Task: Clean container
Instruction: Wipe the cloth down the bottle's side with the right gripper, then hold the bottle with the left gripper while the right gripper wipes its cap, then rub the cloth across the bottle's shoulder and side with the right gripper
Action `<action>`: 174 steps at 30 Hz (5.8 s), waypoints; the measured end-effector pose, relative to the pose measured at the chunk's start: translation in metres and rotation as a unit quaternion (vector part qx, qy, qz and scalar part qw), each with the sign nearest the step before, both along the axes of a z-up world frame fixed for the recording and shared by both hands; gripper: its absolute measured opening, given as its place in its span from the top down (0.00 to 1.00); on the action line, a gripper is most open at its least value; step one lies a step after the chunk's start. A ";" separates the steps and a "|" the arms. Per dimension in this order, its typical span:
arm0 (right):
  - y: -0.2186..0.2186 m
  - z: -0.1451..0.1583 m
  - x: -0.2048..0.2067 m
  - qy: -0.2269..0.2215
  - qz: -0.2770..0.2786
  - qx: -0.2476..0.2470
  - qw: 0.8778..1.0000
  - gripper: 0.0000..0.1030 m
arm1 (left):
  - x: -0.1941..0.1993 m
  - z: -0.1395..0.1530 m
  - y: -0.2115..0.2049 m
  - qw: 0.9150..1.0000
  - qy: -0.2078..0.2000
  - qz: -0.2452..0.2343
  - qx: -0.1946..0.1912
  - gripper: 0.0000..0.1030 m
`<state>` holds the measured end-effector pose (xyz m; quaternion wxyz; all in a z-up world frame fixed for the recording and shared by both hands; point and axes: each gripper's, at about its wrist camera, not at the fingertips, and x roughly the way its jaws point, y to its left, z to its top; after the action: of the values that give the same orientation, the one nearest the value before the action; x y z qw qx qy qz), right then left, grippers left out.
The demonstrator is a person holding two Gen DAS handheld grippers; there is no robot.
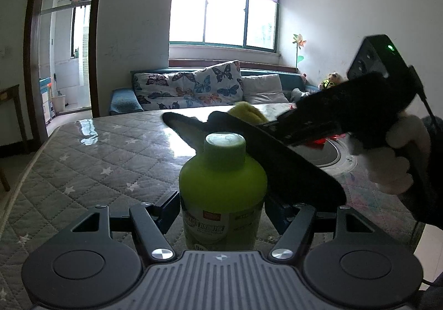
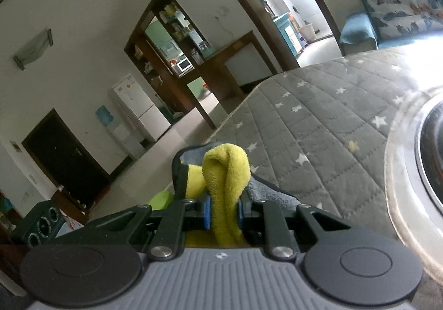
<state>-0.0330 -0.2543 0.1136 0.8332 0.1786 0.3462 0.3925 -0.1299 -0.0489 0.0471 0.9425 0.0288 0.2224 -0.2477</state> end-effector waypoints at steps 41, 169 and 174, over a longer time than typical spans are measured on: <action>0.014 -0.007 0.006 -0.004 0.005 -0.034 0.999 0.83 | 0.008 0.002 -0.010 1.000 0.008 -0.003 -0.006 0.00; 0.002 -0.025 -0.023 0.041 0.028 -0.036 0.998 0.83 | 0.007 -0.020 -0.005 0.998 0.044 0.041 0.031 0.00; -0.003 -0.028 -0.034 0.043 0.026 -0.035 0.998 0.83 | 0.005 -0.020 -0.005 0.998 0.041 0.041 0.032 0.00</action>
<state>-0.0667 -0.2569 0.0855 0.8129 0.1565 0.3997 0.3936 -0.1246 -0.0542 0.0267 0.9405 0.0399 0.2696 -0.2028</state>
